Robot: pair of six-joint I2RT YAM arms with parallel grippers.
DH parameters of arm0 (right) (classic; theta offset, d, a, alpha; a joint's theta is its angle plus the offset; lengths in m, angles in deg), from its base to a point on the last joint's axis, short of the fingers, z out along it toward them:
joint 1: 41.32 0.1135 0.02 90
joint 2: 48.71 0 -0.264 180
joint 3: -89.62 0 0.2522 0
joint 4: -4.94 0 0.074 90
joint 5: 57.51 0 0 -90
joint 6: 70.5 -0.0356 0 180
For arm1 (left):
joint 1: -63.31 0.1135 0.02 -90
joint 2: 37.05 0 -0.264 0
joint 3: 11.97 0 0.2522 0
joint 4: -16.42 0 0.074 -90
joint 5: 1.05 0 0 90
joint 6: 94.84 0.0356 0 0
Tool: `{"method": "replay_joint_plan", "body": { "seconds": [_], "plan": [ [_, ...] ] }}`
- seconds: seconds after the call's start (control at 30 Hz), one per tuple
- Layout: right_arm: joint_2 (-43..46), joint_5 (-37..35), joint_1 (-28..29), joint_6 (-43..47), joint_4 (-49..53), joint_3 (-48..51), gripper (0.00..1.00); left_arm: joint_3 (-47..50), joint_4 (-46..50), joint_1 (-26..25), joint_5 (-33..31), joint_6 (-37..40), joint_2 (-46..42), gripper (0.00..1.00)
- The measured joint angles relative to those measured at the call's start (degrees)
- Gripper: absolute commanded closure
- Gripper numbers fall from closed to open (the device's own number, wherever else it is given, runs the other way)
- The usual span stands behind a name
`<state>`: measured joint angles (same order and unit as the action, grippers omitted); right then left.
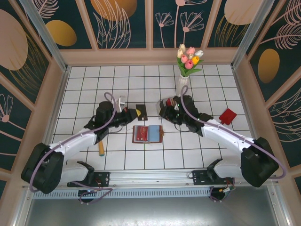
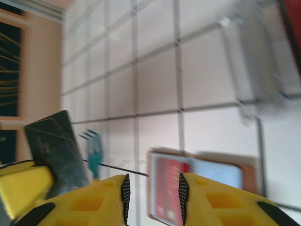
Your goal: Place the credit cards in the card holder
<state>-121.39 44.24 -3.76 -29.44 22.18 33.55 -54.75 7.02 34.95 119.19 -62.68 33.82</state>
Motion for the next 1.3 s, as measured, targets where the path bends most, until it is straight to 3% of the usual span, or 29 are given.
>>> {"method": "replay_joint_plan", "body": {
  "seconds": [0.2,0.4,1.03,1.3],
  "plan": [
    [-3.82,-2.01,3.32,-2.71,-0.68,6.08,0.66,7.23,3.67,-4.70,-5.40,0.79,-1.27,0.97],
    [-6.21,-3.67,4.26,-4.63,-2.60,7.67,0.67,8.98,-2.43,-8.76,-7.21,-0.85,2.75,0.97],
    [-11.32,-4.20,4.50,-5.68,-7.43,9.14,0.75,8.92,-12.61,-10.86,-7.98,-1.62,14.64,0.95],
    [-12.79,-4.20,4.98,-5.73,-7.82,9.16,0.76,8.41,-12.76,-11.37,-7.58,-1.99,16.74,0.93]
  ]
}}
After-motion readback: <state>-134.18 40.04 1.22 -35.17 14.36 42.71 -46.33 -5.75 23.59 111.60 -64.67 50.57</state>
